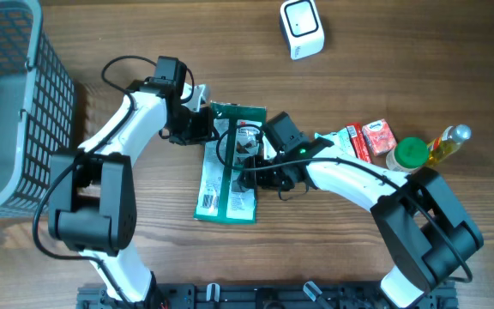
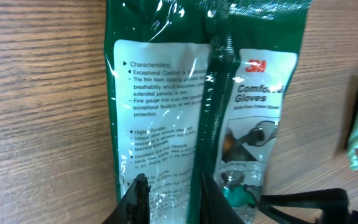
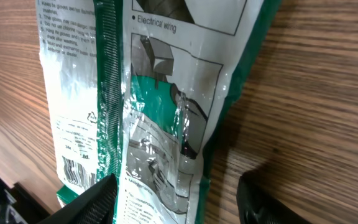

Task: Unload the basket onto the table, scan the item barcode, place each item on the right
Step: 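Grasp the glove pack edge with the right gripper beside the left gripper, then open the left gripper and withdraw it left toward the basket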

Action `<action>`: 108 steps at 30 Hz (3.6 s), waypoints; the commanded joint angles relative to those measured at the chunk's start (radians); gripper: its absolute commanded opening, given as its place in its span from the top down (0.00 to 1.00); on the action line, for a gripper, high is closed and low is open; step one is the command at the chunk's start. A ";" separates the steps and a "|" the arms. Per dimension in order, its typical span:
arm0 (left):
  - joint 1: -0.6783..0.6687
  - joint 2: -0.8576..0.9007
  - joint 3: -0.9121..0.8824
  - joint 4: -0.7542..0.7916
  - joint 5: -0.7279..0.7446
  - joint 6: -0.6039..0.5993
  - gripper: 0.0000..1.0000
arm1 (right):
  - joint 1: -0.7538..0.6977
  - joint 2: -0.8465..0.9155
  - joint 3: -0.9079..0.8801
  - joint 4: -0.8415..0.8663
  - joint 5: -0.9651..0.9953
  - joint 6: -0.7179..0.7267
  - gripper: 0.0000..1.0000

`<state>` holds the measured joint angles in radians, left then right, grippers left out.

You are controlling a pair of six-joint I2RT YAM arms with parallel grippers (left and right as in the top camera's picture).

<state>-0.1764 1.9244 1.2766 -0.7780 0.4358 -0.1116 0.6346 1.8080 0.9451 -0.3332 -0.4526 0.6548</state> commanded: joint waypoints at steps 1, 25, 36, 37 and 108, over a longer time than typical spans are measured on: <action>-0.014 0.073 -0.003 0.009 0.019 0.029 0.87 | 0.010 0.005 -0.066 0.035 -0.013 0.079 0.38; -0.019 0.151 -0.003 0.039 0.016 0.021 0.90 | 0.075 0.055 -0.228 0.497 -0.060 0.340 0.59; -0.019 0.151 -0.024 0.030 -0.044 -0.201 0.96 | -0.192 0.047 -0.227 0.437 -0.252 0.171 0.51; -0.020 0.151 -0.035 0.034 -0.044 -0.246 0.96 | -0.238 0.047 -0.227 0.421 -0.301 0.127 0.48; -0.062 0.202 0.032 0.083 -0.070 -0.188 0.96 | -0.082 0.139 -0.227 0.695 -0.176 0.159 0.62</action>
<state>-0.2390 2.0518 1.3346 -0.6971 0.4248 -0.3157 0.5446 1.9118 0.7387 0.3611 -0.6750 0.8104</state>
